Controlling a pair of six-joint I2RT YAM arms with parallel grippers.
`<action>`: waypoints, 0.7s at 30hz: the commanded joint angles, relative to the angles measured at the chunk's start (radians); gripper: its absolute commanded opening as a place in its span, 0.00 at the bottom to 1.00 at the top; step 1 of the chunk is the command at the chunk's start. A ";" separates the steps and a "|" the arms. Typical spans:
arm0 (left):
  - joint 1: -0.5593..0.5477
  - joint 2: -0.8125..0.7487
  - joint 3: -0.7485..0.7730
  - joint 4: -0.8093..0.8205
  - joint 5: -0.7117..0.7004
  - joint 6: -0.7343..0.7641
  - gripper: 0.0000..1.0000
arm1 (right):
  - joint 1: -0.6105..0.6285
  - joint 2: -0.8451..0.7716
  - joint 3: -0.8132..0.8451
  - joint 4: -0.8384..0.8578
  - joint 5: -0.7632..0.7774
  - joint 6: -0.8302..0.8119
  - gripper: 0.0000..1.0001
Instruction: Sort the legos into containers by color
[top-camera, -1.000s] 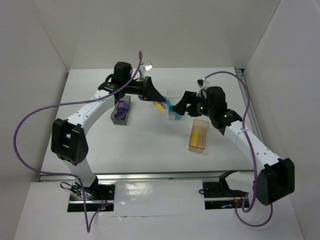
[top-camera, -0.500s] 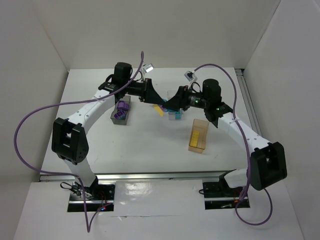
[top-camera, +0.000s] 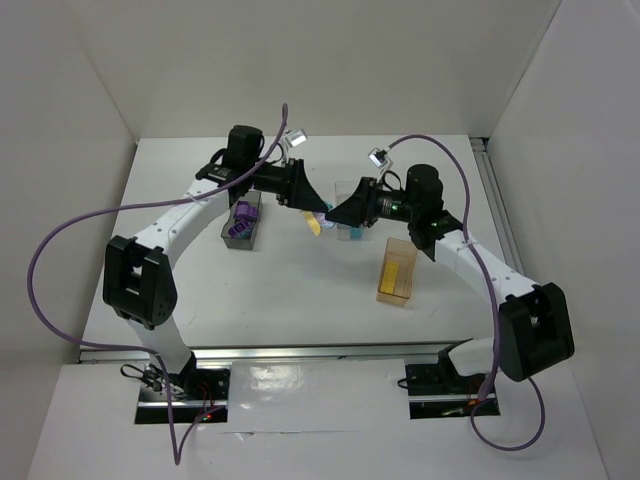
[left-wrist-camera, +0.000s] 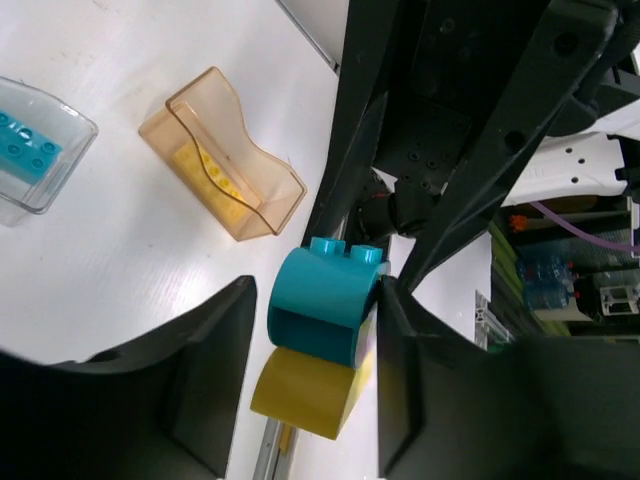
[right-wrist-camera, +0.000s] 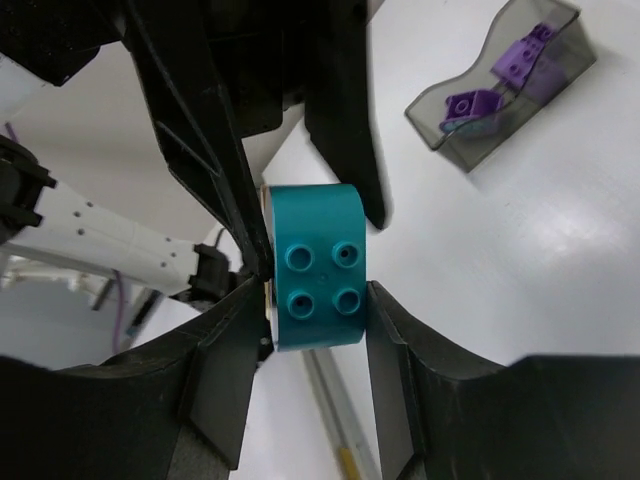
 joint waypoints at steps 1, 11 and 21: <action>0.007 -0.063 0.042 0.013 0.014 0.058 0.62 | 0.003 -0.047 -0.009 0.012 0.026 0.031 0.09; 0.029 -0.063 0.020 0.024 0.024 0.049 0.80 | -0.006 -0.046 -0.009 -0.008 0.055 0.021 0.07; 0.073 -0.063 -0.042 0.024 0.056 0.058 0.89 | -0.006 -0.046 -0.009 0.001 0.054 0.021 0.07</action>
